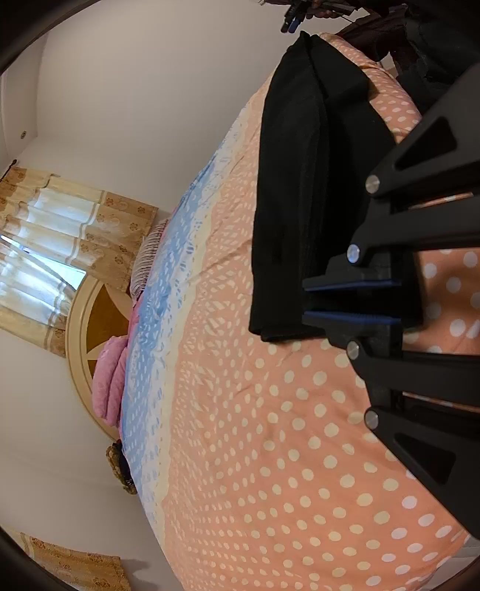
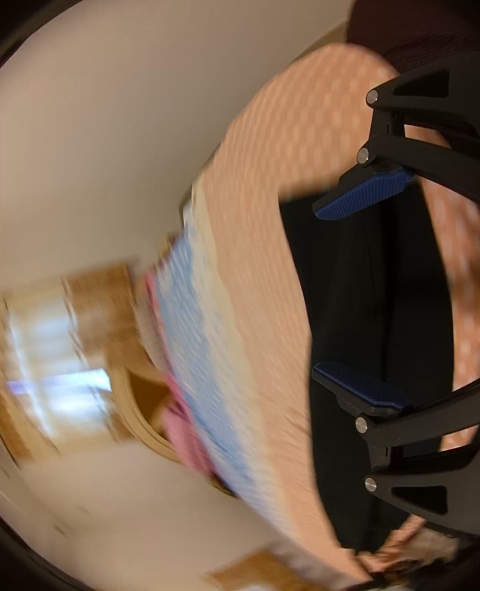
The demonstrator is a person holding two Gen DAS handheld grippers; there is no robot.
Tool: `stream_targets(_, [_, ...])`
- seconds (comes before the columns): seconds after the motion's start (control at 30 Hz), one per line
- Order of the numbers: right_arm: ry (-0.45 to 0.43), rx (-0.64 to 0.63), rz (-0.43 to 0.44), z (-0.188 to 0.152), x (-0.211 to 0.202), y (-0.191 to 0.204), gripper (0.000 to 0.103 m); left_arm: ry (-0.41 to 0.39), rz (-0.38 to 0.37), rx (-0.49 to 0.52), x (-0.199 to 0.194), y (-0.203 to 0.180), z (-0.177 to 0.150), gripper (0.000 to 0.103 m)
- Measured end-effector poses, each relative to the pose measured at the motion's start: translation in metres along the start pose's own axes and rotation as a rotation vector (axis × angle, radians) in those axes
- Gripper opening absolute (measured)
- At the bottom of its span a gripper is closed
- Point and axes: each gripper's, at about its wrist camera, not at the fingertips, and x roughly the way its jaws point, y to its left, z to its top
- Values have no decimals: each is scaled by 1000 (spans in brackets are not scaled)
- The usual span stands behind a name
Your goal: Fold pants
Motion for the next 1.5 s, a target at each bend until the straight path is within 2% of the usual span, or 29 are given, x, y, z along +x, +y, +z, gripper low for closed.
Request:
stream_targets(0.07, [59,-122,7,-5,18,46,80,-6,3,2,-2,-1,-1,12])
stream_targets(0.23, [143,-432,79,-36,53,152,69,-6,16,19,-3,-4,-4,12])
stream_targets(0.27, [151,-481,91,-44,57,168,64,-7,18,20,-3,-5,-4,12])
stream_targets(0.33, [165,-581,112,-58,69,199,63,-8,19,19,-3,-5,-4,12])
stream_targets(0.47, [129,-739,64,-75,84,240,58,-12,22,31,-2,-9,-2,12])
stream_targets(0.53, [103,-781,33,-76,88,246,52,-13,22,34,-2,-9,0,12])
stream_targets(0.57, [97,-795,23,-76,91,249,41,-14,22,35,-2,-10,1,12])
stream_targets(0.6, [93,-799,20,-74,91,251,22,-14,24,37,-1,-10,2,12])
stream_targets(0.67, [76,-780,27,-65,87,247,6,-18,23,45,-1,-13,6,12])
stream_targets(0.9, [-32,-742,64,-36,34,235,4,-66,-25,55,-17,-21,21,10])
stream_targets(1.03, [-22,-744,83,-46,21,235,4,-56,-40,59,-23,-23,16,10])
stream_targets(1.17, [19,-718,74,-60,28,222,4,-38,-42,38,-25,-18,2,10])
stream_targets(1.3, [11,-686,75,-52,29,220,4,-28,-42,1,-21,-10,1,10])
stream_targets(1.5, [-40,-676,96,-42,6,224,4,-96,-86,-25,-37,-13,15,10])
